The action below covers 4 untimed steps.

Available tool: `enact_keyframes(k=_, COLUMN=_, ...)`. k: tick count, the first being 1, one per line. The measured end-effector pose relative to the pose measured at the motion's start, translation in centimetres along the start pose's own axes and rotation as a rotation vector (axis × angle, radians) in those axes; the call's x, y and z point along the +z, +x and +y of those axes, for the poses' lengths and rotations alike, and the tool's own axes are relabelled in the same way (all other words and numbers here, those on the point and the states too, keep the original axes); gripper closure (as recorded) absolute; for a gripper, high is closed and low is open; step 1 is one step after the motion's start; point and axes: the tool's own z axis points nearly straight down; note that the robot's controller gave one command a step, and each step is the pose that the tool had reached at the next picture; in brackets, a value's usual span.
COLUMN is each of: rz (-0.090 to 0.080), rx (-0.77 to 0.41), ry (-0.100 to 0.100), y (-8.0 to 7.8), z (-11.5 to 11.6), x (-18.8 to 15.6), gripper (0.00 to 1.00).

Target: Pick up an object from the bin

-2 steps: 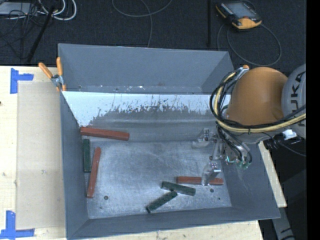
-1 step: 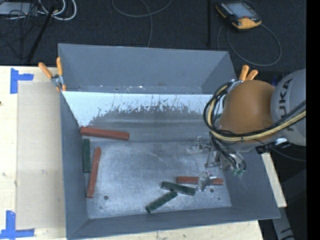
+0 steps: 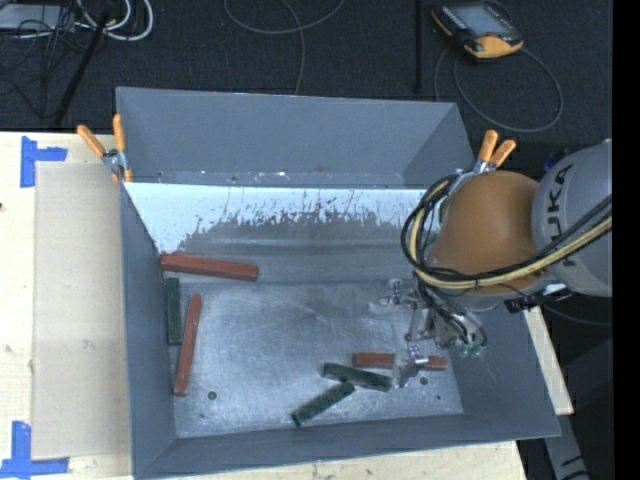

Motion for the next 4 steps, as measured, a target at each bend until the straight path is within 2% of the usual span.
enact_keyframes(k=1, rz=0.015, rx=0.089, ry=-0.002, y=-1.2, z=0.0, x=-2.5, gripper=0.00)
enact_keyframes(k=2, rz=-0.002, rx=-0.325, ry=-0.001, y=4.2, z=-1.8, x=5.7, gripper=1.00)
enact_keyframes(k=3, rz=-0.012, rx=-0.326, ry=0.002, y=3.9, z=-1.8, x=5.6, gripper=0.00)
enact_keyframes(k=4, rz=-0.011, rx=-0.326, ry=0.002, y=3.9, z=-1.8, x=5.6, gripper=0.00)
